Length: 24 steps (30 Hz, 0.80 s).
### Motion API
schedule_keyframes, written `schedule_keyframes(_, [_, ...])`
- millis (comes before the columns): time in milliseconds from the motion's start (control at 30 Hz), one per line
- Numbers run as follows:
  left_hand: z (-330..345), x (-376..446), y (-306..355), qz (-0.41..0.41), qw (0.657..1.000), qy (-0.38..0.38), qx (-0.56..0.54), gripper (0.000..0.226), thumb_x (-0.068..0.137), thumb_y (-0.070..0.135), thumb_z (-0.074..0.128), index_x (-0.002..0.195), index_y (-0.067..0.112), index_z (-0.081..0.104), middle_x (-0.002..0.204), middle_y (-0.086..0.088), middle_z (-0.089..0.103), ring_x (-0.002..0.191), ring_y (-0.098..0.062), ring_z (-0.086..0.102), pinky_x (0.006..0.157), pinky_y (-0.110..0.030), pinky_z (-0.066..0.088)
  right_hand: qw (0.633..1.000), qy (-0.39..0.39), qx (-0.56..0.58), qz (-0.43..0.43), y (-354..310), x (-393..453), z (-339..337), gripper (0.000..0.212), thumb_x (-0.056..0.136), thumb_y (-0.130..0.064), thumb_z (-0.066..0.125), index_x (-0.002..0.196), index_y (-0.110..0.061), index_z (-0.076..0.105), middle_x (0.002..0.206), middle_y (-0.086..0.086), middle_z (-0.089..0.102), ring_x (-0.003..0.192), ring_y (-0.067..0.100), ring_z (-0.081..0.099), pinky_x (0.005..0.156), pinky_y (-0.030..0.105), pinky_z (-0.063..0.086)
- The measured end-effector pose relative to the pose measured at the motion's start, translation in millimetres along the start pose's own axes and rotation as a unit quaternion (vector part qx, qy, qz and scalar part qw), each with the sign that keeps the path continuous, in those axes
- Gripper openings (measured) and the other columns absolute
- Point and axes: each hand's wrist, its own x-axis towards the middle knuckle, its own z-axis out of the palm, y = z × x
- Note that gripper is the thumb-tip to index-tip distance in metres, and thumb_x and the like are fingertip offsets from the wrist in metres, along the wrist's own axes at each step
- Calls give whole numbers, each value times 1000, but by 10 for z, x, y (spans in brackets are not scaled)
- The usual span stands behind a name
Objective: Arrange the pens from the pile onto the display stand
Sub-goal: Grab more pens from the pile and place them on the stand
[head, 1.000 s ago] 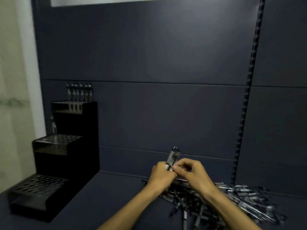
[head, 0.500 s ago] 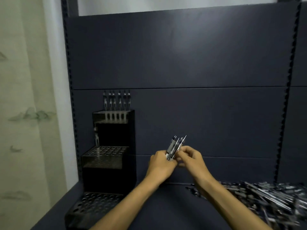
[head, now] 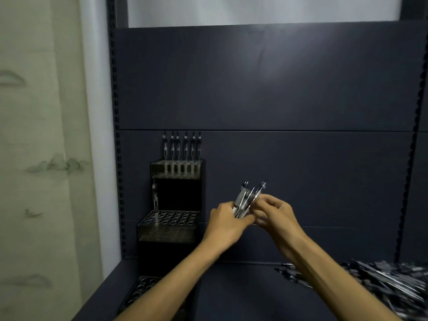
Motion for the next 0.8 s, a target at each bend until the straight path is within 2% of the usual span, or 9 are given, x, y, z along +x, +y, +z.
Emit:
schedule_keyframes(67, [-54, 19, 27, 8, 1000, 8, 15, 19, 81, 36, 76, 88, 19, 73, 69, 5, 68, 69, -14, 64, 63, -28, 50, 1000, -17, 5, 11, -20, 31, 59, 10, 94, -8, 65, 94, 2, 69, 82, 15, 74, 71, 18, 70, 77, 38, 57])
schedule_keyframes(133, [-134, 51, 30, 16, 1000, 19, 19, 20, 81, 34, 75, 93, 19, 73, 80, 3, 73, 78, -12, 68, 68, -28, 53, 1000, -20, -2, 7, -40, 67, 135, 14, 92, -12, 68, 90, 1, 70, 94, 22, 75, 81, 24, 70, 82, 38, 57])
schedule_keyframes(200, [-248, 81, 15, 17, 999, 29, 22, 20, 81, 33, 76, 95, 20, 73, 82, 3, 73, 80, -13, 68, 68, -25, 52, 1000, -10, -2, 0, -53, 99, 238, 15, 91, -13, 70, 90, 2, 71, 96, 23, 75, 83, 25, 70, 82, 34, 58])
schedule_keyframes(300, [-503, 144, -68, 20, 999, 41, 15, 19, 81, 33, 77, 96, 21, 73, 84, 4, 73, 81, -11, 68, 66, -22, 50, 1000, -6, 3, -12, -48, 173, 471, 27, 88, -14, 72, 101, 10, 67, 99, 27, 73, 86, 30, 66, 90, 43, 54])
schedule_keyframes(367, [-712, 191, -132, 24, 999, 44, 12, 20, 81, 33, 76, 98, 22, 73, 85, 5, 73, 81, -10, 68, 67, -23, 51, 999, -19, 1, -31, -68, 214, 689, 22, 89, -14, 71, 97, 6, 69, 95, 28, 72, 82, 28, 66, 83, 39, 55])
schedule_keyframes(467, [-1068, 253, -281, 32, 999, 44, 3, 18, 82, 35, 75, 93, 22, 73, 83, 5, 73, 81, -11, 68, 70, -29, 54, 997, -32, -26, -67, -58, 278, 1066, 15, 93, -15, 67, 93, -1, 73, 89, 17, 75, 75, 18, 71, 70, 26, 59])
schedule_keyframes(567, [-1428, 332, -471, 41, 998, 37, -15, 17, 82, 39, 75, 89, 24, 73, 79, 6, 73, 81, -11, 69, 73, -31, 56, 994, -34, -48, -95, -40, 342, 1456, 17, 95, -12, 65, 98, 2, 73, 91, 15, 77, 78, 17, 73, 67, 23, 58])
schedule_keyframes(667, [-1709, 433, -613, 39, 998, 30, -26, 18, 83, 41, 75, 88, 23, 73, 78, 6, 73, 79, -11, 69, 67, -27, 53, 993, -7, -57, -101, -43, 395, 1789, 15, 93, -11, 68, 97, 3, 73, 88, 14, 77, 77, 16, 75, 64, 19, 56])
schedule_keyframes(800, [-1909, 527, -729, 36, 998, 27, -39, 20, 85, 40, 75, 92, 22, 73, 81, 5, 73, 79, -10, 69, 64, -25, 53, 992, 8, -68, -105, -16, 490, 2038, 17, 92, -13, 70, 96, 3, 73, 87, 15, 77, 81, 21, 76, 67, 22, 58])
